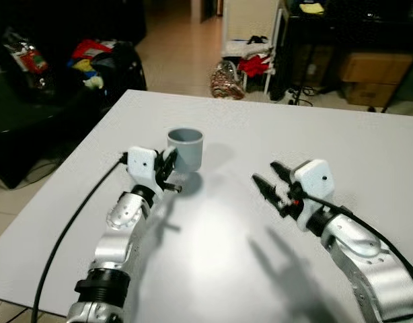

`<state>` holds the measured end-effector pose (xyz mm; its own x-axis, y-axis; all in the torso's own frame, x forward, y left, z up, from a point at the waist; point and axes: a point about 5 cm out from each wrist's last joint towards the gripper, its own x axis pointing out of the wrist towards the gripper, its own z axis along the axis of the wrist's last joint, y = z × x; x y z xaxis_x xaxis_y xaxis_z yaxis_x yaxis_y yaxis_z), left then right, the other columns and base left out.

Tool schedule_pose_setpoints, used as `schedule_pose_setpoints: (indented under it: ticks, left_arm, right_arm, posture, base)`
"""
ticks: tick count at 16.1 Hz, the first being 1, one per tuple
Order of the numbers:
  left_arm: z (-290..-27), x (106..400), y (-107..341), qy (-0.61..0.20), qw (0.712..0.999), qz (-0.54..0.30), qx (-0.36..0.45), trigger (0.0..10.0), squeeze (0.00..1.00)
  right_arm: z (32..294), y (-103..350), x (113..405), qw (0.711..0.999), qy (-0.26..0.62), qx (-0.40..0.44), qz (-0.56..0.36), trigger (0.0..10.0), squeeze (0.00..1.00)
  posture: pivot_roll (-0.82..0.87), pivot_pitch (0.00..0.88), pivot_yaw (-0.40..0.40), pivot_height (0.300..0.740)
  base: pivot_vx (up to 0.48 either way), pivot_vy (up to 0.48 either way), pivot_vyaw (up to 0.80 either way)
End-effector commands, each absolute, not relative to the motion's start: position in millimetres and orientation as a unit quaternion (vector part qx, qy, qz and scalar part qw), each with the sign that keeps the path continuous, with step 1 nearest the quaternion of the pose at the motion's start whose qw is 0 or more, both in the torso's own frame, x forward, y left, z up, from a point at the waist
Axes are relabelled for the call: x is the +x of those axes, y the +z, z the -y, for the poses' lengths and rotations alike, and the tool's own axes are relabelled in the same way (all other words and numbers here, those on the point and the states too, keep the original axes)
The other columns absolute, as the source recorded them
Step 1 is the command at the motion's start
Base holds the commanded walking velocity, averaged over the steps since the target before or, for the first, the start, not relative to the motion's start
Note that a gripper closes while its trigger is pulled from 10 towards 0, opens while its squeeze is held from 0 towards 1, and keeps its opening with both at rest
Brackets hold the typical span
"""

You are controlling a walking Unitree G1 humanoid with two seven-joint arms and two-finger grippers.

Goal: Setting the table

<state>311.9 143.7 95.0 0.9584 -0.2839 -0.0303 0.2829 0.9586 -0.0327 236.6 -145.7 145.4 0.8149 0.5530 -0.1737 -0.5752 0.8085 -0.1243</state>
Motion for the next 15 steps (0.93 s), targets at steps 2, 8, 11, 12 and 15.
schedule_pose_setpoints:
  ticks: [2,8,11,12,15]
  left_arm:
    - [-150,313,92,-0.128,0.992,-0.015,-0.001,10.0,0.00]
    - [-157,296,72,-0.141,0.990,-0.007,0.000,10.0,0.00]
    - [-172,277,66,-0.156,0.988,-0.001,0.001,10.0,0.00]
    - [-174,270,64,-0.166,0.986,-0.002,0.003,10.0,0.00]
    - [-179,252,59,-0.194,0.981,-0.011,0.019,10.0,0.00]
  right_arm:
    - [141,145,224,0.924,0.362,-0.086,-0.086,10.0,0.00]
    - [146,146,215,0.898,0.419,-0.094,-0.100,10.0,0.00]
    - [151,144,212,0.888,0.435,-0.108,-0.108,10.0,0.00]
    - [151,144,211,0.885,0.440,-0.108,-0.109,10.0,0.00]
    - [152,144,209,0.873,0.462,-0.112,-0.113,10.0,0.00]
  posture:
    - [-0.03,0.000,0.043,0.740]
    - [-0.02,0.000,0.043,0.740]
    - [-0.02,0.000,0.040,0.740]
    - [-0.01,0.000,0.039,0.740]
    - [-0.01,0.000,0.033,0.740]
  base:
    - [0.000,0.000,0.00]
    - [0.000,0.000,0.00]
    - [0.000,0.000,0.00]
    - [0.000,0.000,0.00]
    - [0.000,0.000,0.00]
